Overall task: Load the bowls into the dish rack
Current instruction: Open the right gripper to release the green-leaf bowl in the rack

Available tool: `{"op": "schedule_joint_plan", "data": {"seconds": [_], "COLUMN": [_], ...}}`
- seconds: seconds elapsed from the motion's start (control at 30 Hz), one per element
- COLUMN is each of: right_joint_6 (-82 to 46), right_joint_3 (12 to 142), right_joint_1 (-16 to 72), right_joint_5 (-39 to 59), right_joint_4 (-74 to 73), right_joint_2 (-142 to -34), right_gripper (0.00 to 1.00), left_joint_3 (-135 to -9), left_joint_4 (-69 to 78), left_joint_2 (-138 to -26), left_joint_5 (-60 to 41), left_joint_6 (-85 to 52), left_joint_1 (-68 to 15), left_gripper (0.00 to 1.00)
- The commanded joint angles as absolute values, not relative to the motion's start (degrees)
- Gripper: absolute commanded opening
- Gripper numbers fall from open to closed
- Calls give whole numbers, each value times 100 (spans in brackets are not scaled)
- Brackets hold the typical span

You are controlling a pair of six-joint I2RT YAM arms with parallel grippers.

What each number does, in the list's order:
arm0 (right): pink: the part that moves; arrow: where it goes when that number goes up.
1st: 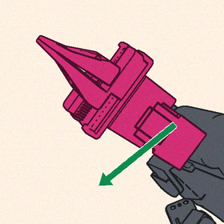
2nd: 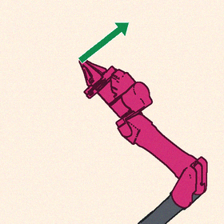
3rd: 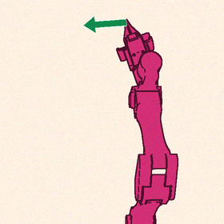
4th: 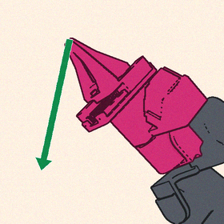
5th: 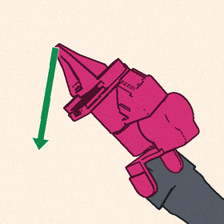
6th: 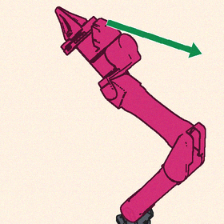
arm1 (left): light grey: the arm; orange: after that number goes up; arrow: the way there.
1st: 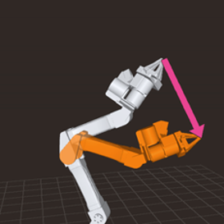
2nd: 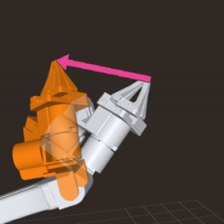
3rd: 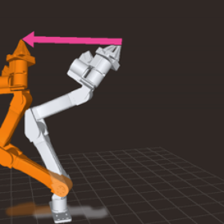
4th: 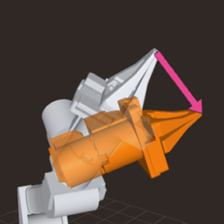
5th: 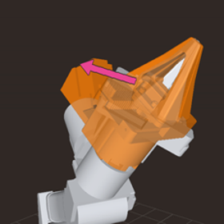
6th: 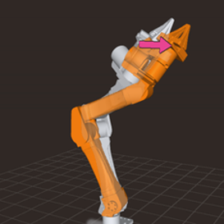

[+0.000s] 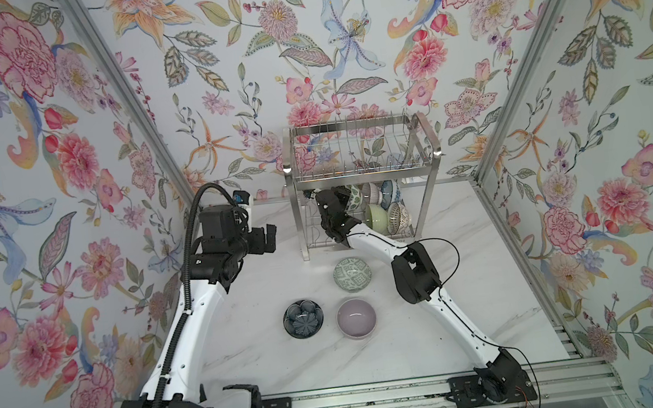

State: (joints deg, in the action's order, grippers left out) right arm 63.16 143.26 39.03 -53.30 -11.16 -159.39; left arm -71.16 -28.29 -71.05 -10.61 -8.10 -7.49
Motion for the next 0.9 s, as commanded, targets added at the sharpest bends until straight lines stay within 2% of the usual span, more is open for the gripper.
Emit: {"op": "schedule_joint_plan", "data": {"seconds": [0.0,0.1,0.17,0.3,0.37,0.5,0.87], "right_joint_6": [6202,6088,5934,5693,5690,5458,4748], "right_joint_3": [14259,13953,13660,13053,12759,12124,10467], "right_joint_1": [3885,3911,3947,4058,4116,4232,4548], "right_joint_5": [-5371,-5324,-5221,-5031,-4997,-4899,-4831], "right_joint_4": [-1134,-1180,-1173,-1188,-1318,-1336,-1239], "right_joint_2": [-15674,-15401,-15169,-14719,-14549,-14090,-12746], "right_gripper": [18,26,39,74,85,93,97], "left_joint_3": [-7023,-6965,-6913,-6701,-6601,-6465,-6024], "left_joint_4": [-2776,-2727,-2692,-2563,-2516,-2391,-2245], "left_joint_2": [-7031,-6999,-6975,-6935,-6952,-6945,-6532], "left_joint_5": [-1213,-1252,-1252,-1168,-1112,-1043,-876], "left_joint_6": [-815,-860,-879,-863,-853,-894,-1067], "left_joint_1": [-688,-683,-685,-683,-682,-673,-676], "left_gripper": [99,100,99,100,99,99,99]}}
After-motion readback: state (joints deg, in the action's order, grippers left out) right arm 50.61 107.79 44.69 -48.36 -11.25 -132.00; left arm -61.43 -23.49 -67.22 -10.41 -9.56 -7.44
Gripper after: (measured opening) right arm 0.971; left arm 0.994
